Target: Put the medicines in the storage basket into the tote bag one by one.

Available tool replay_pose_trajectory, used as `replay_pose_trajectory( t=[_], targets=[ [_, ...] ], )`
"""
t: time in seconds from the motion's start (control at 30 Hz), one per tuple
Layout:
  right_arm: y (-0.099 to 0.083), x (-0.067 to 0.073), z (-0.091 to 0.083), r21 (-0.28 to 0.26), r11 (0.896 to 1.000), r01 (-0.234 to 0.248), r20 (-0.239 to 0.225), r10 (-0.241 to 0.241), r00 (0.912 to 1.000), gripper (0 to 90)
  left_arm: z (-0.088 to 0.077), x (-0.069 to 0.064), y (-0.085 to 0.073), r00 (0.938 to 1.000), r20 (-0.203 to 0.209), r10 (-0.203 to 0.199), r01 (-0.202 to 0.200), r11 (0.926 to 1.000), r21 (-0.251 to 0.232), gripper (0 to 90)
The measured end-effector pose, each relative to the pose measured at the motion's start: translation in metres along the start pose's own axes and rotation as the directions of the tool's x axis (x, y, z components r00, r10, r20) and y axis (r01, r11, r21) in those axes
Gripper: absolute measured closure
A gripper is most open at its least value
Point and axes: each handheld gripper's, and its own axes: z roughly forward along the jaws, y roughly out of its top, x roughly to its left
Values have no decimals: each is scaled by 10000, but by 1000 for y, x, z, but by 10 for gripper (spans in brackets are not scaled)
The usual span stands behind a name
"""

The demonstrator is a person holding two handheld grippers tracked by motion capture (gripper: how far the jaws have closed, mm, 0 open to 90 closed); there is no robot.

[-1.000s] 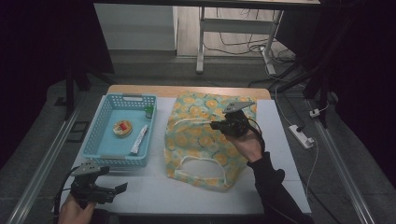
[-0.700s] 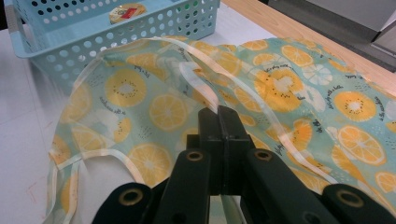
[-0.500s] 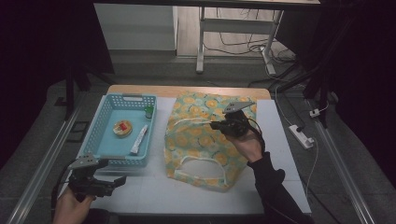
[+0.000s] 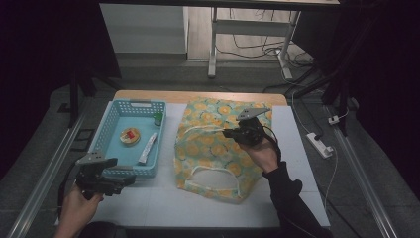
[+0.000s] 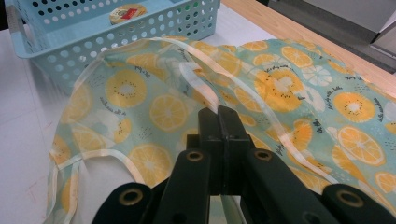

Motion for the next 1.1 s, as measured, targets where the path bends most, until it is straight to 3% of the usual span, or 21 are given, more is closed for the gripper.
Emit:
replay_pose_trajectory(
  t=[0.4,0.93,1.1],
  targets=[
    [0,1,-1,-89,9998,182,14,-182,9998,900,17,17,23,9997,-225,-16,21,9997,230,0],
    [-2,1,1,-41,9998,176,31,-176,9998,900,42,37,52,9987,-516,-5,57,9950,995,0],
    [-2,0,0,-39,9998,180,12,-180,9998,900,53,43,58,9985,-492,222,-150,9896,1428,0]
  ],
)
